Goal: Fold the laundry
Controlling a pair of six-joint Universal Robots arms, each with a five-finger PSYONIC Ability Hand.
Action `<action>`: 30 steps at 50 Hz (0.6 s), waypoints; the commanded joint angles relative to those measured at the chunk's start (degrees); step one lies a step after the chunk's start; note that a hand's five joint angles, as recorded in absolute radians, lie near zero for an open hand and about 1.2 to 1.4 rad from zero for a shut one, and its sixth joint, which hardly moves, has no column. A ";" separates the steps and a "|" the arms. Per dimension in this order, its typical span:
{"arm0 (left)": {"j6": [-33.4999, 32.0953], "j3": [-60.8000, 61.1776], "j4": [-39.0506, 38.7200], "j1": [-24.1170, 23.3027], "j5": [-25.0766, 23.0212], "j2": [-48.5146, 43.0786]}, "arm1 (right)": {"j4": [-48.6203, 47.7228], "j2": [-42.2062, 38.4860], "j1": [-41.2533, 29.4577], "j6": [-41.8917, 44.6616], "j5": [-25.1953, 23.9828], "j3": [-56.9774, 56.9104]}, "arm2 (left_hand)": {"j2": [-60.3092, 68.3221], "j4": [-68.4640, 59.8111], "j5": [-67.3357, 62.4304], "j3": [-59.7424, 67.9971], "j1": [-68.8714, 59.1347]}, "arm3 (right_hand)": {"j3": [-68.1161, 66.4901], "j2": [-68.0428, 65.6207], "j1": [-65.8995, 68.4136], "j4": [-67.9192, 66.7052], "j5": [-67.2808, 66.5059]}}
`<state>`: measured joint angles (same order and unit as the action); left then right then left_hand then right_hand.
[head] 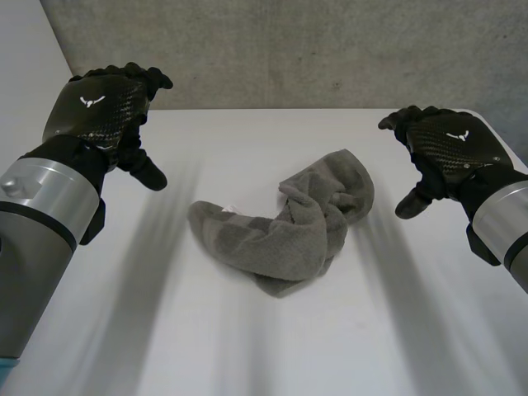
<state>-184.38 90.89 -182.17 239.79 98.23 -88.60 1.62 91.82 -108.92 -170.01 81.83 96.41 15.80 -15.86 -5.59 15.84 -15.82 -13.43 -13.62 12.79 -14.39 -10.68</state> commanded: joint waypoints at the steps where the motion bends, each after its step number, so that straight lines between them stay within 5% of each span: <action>1: -2.03 -0.10 0.85 -1.51 2.58 0.36 | 0.49 3.02 2.31 3.45 -2.99 -0.61 | -5.80 5.86 5.59 -5.84 5.82 | 3.43 3.62 -2.79 4.39 10.68; 30: -2.03 0.69 2.43 -1.60 2.67 -0.96 | 0.14 4.51 2.13 2.57 -3.17 -1.84 | -5.80 5.86 5.59 -5.84 5.82 | 3.43 3.62 -2.79 4.39 10.68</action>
<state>-185.89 91.29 -180.63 238.66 100.16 -89.52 1.73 95.06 -107.36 -167.80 79.46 95.06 15.79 -15.86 -5.58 15.84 -15.82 -13.43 -13.62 12.79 -14.39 -10.68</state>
